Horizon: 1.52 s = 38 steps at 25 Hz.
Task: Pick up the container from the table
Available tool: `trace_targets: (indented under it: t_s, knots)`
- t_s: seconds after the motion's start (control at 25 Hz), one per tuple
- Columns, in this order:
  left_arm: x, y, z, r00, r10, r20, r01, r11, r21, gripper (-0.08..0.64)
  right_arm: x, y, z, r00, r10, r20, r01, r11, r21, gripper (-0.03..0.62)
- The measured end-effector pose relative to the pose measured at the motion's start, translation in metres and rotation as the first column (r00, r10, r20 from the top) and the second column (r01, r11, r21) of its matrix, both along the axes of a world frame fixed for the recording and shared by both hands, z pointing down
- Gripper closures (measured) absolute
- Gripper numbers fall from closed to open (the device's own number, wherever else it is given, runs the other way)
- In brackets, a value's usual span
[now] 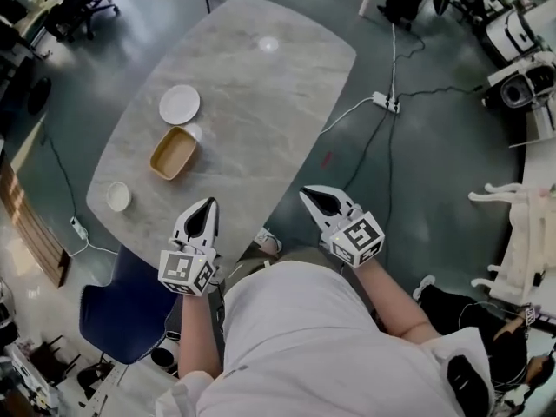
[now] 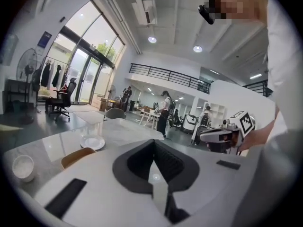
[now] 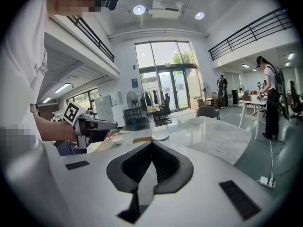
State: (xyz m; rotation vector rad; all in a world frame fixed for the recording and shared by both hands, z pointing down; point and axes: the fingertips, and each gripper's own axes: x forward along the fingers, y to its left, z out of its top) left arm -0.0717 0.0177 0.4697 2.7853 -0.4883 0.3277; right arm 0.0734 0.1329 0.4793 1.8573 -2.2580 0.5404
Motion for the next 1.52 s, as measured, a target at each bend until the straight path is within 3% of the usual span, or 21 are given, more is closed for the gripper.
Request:
trace_targets:
  t_s: [0.24,0.52,0.84,1.08,1.2,1.4,1.52]
  knots:
    - [-0.018,-0.042,0.024,0.984,-0.169,0.051,0.173,0.982,-0.073,0.557,0.003,-0.073,0.006,0.988,-0.154,0.005,0.154,0.987,-0.035,0.581]
    - [-0.039,-0.063,0.063,0.932,-0.291,0.214,0.319,0.941,-0.112,0.557,-0.012,-0.129,0.026,0.946,-0.324,0.000,0.321,0.938,-0.129,0.581]
    - [-0.030,-0.088,0.109,0.853,-0.331,0.404,0.411,0.903,-0.128,0.552,0.000,-0.182,0.048,0.869,-0.494,0.033,0.491,0.851,-0.187,0.581]
    - [-0.025,-0.113,0.149,0.779,-0.330,0.533,0.466,0.874,-0.139,0.487,0.020,-0.216,0.086,0.815,-0.577,0.043,0.565,0.777,-0.279,0.581]
    - [-0.021,-0.128,0.168,0.746,-0.309,0.589,0.469,0.873,-0.136,0.458,0.029,-0.227,0.105,0.792,-0.608,0.060,0.592,0.738,-0.325,0.574]
    - [-0.017,-0.155,0.199,0.680,-0.248,0.690,0.443,0.889,-0.116,0.403,0.039,-0.238,0.133,0.756,-0.648,0.093,0.624,0.672,-0.399,0.563]
    - [-0.010,-0.170,0.214,0.654,-0.225,0.722,0.432,0.895,-0.113,0.379,0.050,-0.244,0.146,0.749,-0.654,0.109,0.628,0.646,-0.434,0.563]
